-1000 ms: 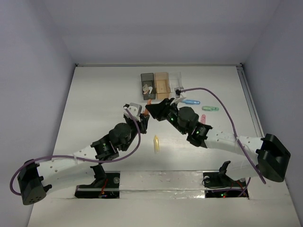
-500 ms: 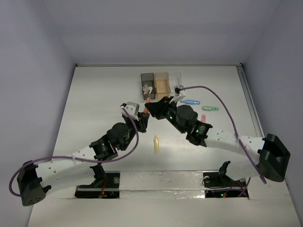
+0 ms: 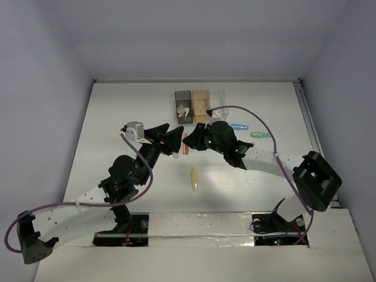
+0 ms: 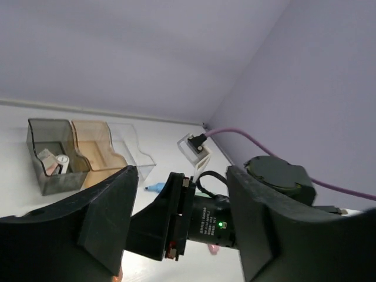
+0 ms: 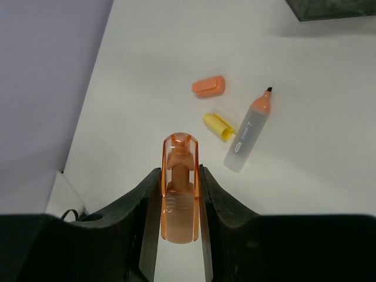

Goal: Sort the stationery into containers
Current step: Close the pen cap on the pen, then place the pen in the storage box.

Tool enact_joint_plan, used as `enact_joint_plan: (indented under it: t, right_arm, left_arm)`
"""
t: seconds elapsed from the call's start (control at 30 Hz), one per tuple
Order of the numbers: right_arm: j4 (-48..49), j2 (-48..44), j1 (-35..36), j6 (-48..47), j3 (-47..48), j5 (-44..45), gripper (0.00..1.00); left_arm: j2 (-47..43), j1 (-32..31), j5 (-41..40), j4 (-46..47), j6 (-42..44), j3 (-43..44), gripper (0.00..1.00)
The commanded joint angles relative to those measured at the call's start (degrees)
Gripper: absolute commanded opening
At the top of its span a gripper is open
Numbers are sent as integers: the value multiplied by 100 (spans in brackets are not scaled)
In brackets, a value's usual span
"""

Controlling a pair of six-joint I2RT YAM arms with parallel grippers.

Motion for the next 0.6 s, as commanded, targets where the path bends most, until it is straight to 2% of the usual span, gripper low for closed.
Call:
enact_joint_plan:
  t: [0.0, 0.13, 0.17, 0.2, 0.4, 0.57]
  right_arm:
    - [167, 7, -277, -73, 605, -302, 0]
    - [1, 218, -698, -423, 913, -424, 0]
    - [-61, 253, -795, -521, 992, -468, 0]
    - [-131, 297, -970, -600, 1149, -504, 0]
    - [-1254, 1192, -1595, -1601, 2335, -679, 0]
    - [-2125, 2203, -1982, -2357, 3864, -873, 0]
  left_arm:
    - [-277, 5, -32, 222, -179, 94, 63]
    - [-594, 5, -356, -218, -223, -20, 72]
    - [-647, 5, -375, -332, -241, -38, 81]
    - [-725, 5, -375, -533, -258, -65, 99]
    - [-919, 5, -112, -983, -715, -556, 99]
    - [-1121, 5, 275, -1159, -1172, -1232, 99]
